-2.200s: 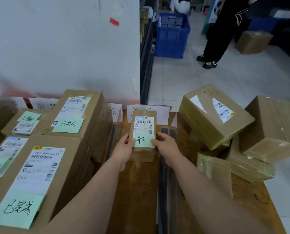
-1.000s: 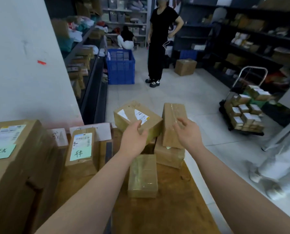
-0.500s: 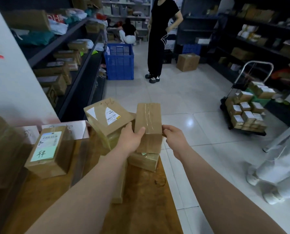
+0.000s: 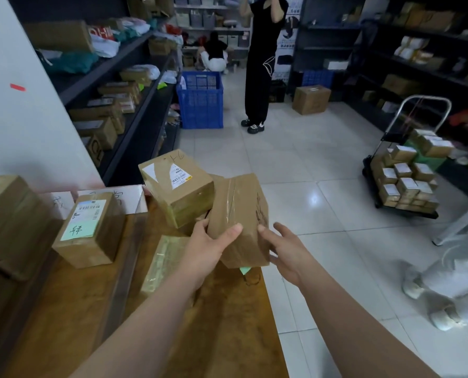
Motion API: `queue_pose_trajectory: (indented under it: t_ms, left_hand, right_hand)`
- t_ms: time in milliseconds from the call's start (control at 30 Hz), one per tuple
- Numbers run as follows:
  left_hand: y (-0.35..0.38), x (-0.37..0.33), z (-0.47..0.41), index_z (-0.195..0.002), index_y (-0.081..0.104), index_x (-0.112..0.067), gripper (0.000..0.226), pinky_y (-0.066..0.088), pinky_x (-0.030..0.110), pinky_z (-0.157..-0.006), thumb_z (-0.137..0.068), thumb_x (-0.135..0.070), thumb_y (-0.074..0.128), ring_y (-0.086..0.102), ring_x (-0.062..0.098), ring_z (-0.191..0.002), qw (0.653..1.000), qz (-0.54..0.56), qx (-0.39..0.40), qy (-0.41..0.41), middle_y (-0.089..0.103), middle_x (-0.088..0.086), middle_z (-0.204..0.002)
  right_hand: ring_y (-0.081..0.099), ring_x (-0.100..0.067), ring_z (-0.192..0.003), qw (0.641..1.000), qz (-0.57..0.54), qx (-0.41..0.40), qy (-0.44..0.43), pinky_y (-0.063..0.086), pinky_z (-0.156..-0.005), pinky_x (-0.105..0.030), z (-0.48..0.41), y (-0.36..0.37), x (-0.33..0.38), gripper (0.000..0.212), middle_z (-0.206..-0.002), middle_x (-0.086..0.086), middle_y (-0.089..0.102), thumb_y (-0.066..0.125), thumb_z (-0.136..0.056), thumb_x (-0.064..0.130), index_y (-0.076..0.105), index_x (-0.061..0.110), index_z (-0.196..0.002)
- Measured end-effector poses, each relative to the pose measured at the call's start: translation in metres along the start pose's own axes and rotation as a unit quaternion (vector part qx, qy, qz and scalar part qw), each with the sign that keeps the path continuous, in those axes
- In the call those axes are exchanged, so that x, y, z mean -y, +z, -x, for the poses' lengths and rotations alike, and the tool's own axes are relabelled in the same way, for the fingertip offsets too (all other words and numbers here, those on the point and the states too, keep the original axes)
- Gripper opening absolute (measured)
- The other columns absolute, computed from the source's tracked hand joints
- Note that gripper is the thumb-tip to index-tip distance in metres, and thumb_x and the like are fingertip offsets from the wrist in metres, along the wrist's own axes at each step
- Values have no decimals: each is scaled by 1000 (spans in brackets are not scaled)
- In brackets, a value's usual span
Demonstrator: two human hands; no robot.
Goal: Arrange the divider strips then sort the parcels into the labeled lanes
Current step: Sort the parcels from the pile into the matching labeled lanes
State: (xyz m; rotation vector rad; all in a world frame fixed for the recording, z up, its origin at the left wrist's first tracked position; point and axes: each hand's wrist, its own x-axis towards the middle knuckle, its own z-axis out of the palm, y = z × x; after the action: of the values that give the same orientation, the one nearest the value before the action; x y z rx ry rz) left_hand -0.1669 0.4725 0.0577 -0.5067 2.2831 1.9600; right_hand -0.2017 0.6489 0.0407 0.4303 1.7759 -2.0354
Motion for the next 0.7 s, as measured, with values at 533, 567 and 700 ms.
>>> queue_pose_trajectory:
  t_ms: [533,567,700]
  left_hand:
    - [-41,23,65,-127,57,-28,40,52,36,-82,-94,-50,51,62,21,-112,966,235,70,-86,69,2,-120]
    - [-45,25,70,-123,59,-28,38,53,36,-78,-94,-50,51,63,22,-111,956,267,69,-98,71,3,-116]
    - [-60,38,88,-118,59,-30,34,57,43,-83,-95,-51,44,64,24,-110,947,286,91,-115,72,4,-113]
  right_hand:
    - [59,-15,-113,995,-6,19,-95,54,-84,-32,83,26,-19,33,-124,4,62,43,-102,37,54,32,-133]
    - [61,-16,-111,996,-11,23,-88,55,-80,-31,90,28,-24,34,-125,3,62,44,-101,38,53,32,-134]
    - [70,-19,-97,996,-49,46,-61,56,-73,-33,114,37,-39,36,-121,-10,66,49,-100,35,54,17,-130]
